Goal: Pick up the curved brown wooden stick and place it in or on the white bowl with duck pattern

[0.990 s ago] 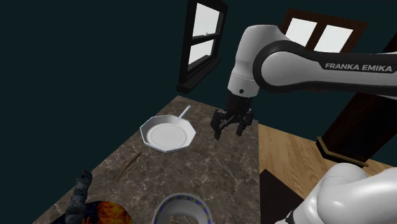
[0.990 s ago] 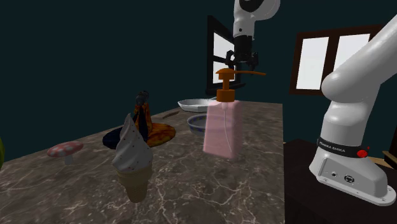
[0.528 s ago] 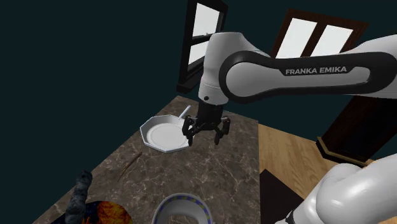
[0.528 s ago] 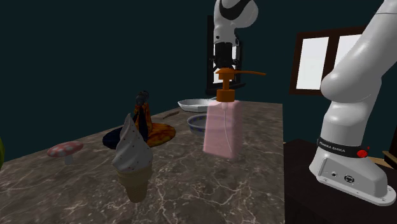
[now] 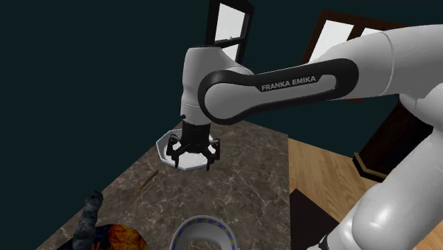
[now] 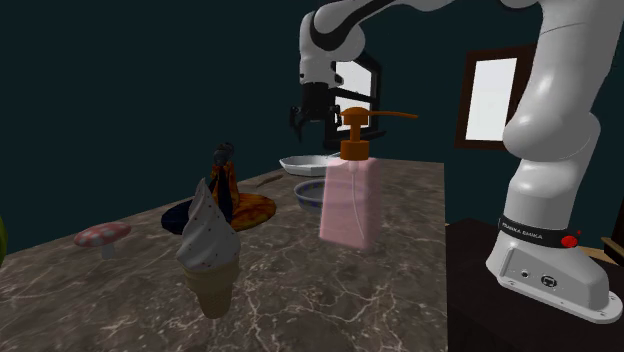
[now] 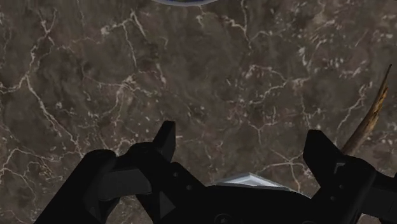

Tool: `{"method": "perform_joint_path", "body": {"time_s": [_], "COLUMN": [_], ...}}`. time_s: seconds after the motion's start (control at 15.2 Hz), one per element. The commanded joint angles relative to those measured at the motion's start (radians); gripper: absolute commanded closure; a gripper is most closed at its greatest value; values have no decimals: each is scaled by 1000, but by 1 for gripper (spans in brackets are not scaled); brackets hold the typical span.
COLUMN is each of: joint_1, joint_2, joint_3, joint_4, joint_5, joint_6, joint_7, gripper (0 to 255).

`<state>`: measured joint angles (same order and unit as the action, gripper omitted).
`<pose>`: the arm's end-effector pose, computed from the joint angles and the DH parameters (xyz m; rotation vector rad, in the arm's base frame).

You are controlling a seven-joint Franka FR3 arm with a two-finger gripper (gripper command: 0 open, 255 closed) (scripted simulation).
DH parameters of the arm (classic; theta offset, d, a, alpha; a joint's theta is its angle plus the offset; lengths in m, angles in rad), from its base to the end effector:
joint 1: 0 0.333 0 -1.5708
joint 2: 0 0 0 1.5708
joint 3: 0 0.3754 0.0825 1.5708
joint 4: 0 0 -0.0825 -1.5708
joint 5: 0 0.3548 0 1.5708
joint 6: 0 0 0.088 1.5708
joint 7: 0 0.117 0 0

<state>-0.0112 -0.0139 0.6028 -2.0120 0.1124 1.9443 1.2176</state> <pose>0.4232 0.2964 0.5151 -2.9482 1.0267 0.1715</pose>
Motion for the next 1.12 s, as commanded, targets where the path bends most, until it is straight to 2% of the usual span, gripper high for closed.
{"method": "perform_joint_path", "body": {"time_s": [0.0, 0.4, 0.79, 1.06], "joint_1": [14, 115, 243, 244], "joint_2": [99, 386, 653, 664], "joint_3": [17, -12, -86, -90], "joint_4": [70, 330, 659, 620], "joint_5": [-55, -206, -292, -297], "joint_6": [14, -4, -79, -31], "joint_7": [109, 369, 540, 544], "gripper": [0, 0, 0, 0]}}
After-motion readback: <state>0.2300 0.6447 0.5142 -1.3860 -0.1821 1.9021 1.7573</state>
